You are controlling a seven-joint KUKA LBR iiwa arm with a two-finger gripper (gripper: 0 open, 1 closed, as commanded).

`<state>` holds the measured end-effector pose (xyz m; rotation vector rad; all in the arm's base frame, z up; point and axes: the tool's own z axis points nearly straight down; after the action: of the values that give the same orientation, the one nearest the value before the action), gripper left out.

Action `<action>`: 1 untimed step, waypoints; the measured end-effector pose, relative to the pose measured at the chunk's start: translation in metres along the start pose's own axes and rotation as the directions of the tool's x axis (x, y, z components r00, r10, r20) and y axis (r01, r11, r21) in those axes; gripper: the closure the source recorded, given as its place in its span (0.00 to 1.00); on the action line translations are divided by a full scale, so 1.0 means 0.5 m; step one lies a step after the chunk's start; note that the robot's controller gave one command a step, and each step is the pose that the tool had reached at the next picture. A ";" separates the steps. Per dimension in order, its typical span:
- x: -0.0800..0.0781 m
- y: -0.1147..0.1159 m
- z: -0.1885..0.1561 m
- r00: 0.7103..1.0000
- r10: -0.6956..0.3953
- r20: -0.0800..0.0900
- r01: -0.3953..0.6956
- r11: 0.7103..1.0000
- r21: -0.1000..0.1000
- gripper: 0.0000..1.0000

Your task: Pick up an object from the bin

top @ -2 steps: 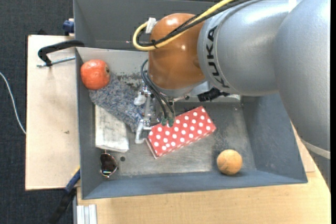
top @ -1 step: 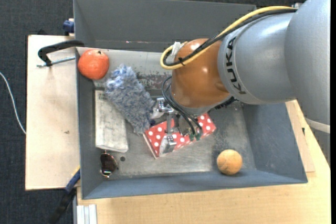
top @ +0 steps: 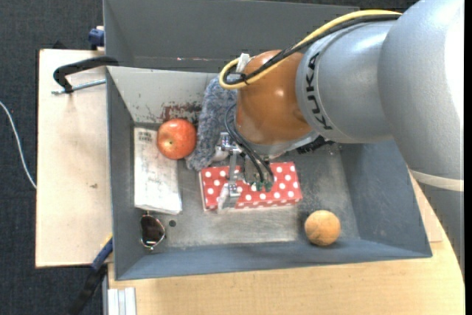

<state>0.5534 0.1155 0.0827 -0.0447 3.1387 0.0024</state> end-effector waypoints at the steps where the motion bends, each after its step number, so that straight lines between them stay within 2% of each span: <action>1: 0.012 -0.015 0.009 0.994 0.112 0.002 -0.112 0.994 -0.002 0.00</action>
Offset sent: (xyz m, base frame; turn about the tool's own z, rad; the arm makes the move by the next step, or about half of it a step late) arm -0.0163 -0.0491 -0.0127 -0.2475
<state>0.5474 0.1079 0.0780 0.1314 3.1346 0.0059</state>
